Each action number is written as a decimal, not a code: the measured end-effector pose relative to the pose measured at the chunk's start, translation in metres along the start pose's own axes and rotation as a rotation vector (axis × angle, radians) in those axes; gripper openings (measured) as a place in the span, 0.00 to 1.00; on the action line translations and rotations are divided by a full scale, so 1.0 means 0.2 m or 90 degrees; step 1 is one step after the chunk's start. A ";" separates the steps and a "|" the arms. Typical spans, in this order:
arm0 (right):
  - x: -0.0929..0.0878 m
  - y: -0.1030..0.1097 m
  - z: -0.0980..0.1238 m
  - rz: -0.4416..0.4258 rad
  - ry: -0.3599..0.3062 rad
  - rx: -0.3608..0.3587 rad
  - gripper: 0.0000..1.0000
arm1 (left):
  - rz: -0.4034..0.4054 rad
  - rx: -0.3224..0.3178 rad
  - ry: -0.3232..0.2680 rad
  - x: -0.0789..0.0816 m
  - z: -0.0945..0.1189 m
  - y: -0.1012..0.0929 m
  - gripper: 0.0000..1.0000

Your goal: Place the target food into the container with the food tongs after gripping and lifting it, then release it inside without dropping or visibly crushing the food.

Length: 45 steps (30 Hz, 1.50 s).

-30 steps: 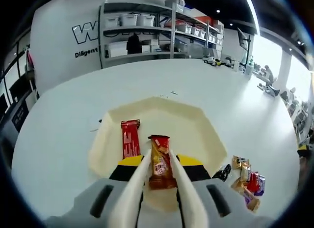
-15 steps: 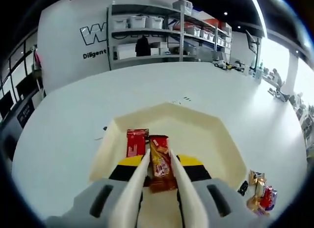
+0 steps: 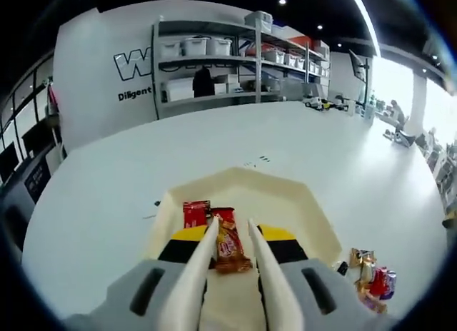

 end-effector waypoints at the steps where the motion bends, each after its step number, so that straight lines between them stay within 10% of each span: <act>1: 0.00 0.00 0.00 -0.001 -0.001 0.002 0.77 | 0.002 -0.002 0.001 0.00 0.02 -0.01 0.24; 16: 0.05 0.13 -0.13 0.007 -0.021 0.055 0.73 | -0.039 -0.061 -0.030 -0.06 0.44 -0.12 0.25; 45: 0.02 0.27 -0.19 -0.002 -0.009 0.088 0.64 | -0.024 -0.110 -0.066 -0.26 0.80 -0.23 0.25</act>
Point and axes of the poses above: the point that each gripper's makers call its tool centre point, and the gripper's own axes: z roughly backward along the fingers, y roughly to its left, x roughly out of its top, the point moved 2 cm from there along z, roughly backward along the fingers, and after that the axes turned 14 degrees about x, right-handed, at the moved point
